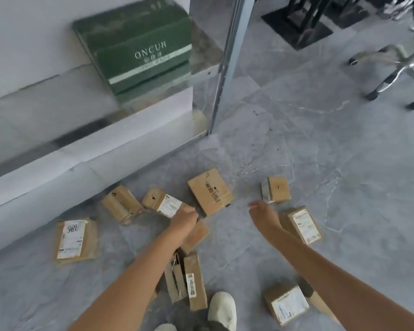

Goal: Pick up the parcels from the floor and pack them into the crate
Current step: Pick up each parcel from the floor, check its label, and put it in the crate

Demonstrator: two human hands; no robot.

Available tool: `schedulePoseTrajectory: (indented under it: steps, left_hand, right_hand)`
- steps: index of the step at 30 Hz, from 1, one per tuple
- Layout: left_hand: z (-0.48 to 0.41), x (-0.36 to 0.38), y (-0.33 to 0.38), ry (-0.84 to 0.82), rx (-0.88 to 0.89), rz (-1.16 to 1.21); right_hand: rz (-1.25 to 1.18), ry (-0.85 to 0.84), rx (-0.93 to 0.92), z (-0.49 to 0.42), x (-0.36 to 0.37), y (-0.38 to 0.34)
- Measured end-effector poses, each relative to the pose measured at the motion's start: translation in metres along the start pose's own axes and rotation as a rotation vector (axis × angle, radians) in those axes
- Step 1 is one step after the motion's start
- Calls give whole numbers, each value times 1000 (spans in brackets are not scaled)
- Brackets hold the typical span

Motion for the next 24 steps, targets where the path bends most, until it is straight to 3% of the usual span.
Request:
schedulePoseTrajectory:
  steps: [3, 6, 11, 17, 20, 24]
  left_hand:
    - [-133, 44, -51, -24, -20, 11]
    - [-210, 76, -63, -92, 33, 4]
    - [-243, 97, -53, -93, 43, 153]
    - [-168, 79, -25, -44, 148, 92]
    - [-95, 53, 7, 29, 243, 26]
    - [23, 7, 60, 104, 343, 139]
  right_hand:
    - [89, -17, -71, -95, 65, 34]
    - [104, -66, -90, -170, 122, 61]
    - [23, -66, -65, -223, 166, 86]
    - [-112, 28, -24, -173, 111, 80]
    - [-251, 92, -58, -111, 60, 49]
    - [-381, 104, -118, -13, -7, -15]
Point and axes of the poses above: each hand's wrist, its own z-axis away from the middle knuckle, its own x-axis out of the palm, y = z × x, the point moved 5 cm from there along -z, towards the middle knuckle, and after that the axes turned 6 degrees about -z, right-handed, at the moved point
